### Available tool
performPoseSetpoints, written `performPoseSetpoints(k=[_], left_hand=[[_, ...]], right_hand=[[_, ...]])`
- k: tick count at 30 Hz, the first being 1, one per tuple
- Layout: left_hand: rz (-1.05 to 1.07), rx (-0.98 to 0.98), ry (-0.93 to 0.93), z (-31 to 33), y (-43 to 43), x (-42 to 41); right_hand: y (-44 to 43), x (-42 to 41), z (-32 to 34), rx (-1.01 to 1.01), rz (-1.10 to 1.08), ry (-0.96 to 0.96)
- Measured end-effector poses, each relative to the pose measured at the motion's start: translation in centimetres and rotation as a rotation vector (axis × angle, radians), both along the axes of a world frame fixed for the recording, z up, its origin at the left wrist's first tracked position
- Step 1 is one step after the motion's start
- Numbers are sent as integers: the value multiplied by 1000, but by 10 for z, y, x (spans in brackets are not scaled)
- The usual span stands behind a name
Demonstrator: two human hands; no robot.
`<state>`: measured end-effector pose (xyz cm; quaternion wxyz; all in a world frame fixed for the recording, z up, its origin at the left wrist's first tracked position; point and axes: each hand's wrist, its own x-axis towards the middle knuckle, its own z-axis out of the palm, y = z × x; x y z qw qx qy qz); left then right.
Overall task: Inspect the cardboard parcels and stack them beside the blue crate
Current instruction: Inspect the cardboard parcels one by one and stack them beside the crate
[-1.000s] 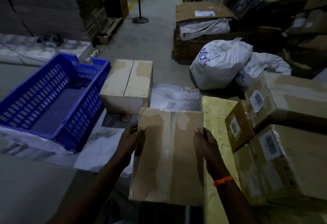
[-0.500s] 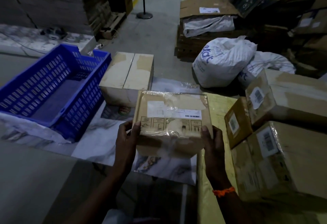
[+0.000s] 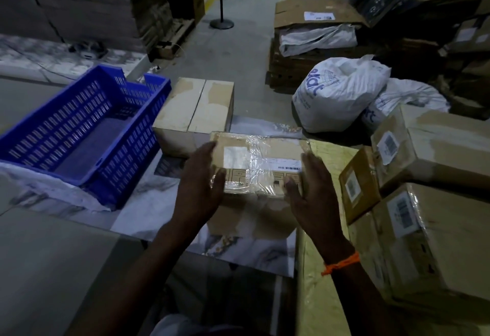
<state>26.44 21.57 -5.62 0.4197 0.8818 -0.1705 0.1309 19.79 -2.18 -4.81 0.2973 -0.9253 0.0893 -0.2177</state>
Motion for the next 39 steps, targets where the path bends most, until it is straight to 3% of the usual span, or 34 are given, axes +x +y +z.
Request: performPoseSetpoints(k=[3,6,17,24,29,39], left_hand=[[-147,491,-77,9,-21,10],[-180,673,-76,10,-31,12],[-194,691,-71,10,-28,4],[-244,603,-165,14,-6,-26],[-250,593,-219,-2,2,-45],[-224,530,-252,-14,1,-46]], right_hand=[[9,21,7,-289,112,246],[13,32,7,-442,84,304],[14,25,5,-446,96,331],[16,-10,10,-403,232,142],[22,-29,-3,-446,247,177],[24,-32,-16,-444,206,63]])
